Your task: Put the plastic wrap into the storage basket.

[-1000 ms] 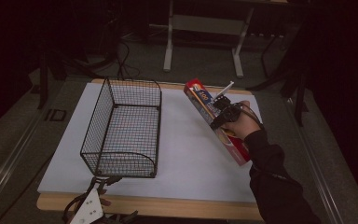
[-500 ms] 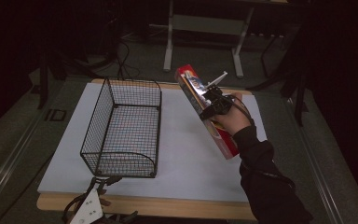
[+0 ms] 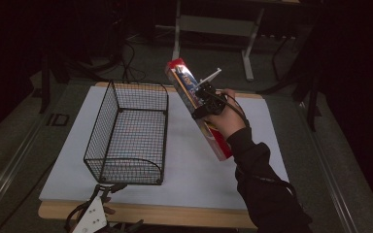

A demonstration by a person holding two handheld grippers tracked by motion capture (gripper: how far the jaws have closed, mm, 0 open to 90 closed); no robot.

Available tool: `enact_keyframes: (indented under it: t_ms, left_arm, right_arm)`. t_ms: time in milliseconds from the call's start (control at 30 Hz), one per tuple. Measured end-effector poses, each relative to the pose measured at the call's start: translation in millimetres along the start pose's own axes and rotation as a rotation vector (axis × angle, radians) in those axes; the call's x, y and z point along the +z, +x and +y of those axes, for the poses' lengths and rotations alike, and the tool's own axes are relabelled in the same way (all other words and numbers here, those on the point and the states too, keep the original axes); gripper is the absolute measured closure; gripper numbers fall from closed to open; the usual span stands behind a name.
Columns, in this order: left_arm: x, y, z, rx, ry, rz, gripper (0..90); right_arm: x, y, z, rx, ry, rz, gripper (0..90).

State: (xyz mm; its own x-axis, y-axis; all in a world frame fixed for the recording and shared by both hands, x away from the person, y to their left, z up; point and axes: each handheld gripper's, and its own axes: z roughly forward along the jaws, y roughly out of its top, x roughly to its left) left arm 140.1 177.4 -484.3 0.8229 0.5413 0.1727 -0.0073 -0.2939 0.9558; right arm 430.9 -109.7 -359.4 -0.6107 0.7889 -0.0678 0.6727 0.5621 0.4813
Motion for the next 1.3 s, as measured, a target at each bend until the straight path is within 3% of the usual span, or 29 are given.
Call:
enact_keyframes:
  t_ms: [367,933,1167,1300]
  left_arm:
    - [-0.2,-0.2,0.0,0.002,0.001,-0.005,0.0]
    - [-1.2,-0.4,0.1,0.001,-0.003,-0.008,0.0]
    - [-1.7,-0.2,0.1,0.001,-0.004,-0.007,0.0]
    - [-2.2,-0.3,0.1,0.001,-0.006,-0.009,0.0]
  right_arm:
    - [1.3,34.1,20.0,-0.028,-0.036,0.001,39.9]
    - [0.9,70.2,42.5,-0.042,-0.098,0.016,39.9]
    - [3.7,89.6,54.4,-0.045,-0.121,0.031,39.9]
    - [6.8,105.1,64.4,-0.033,-0.154,0.068,39.9]
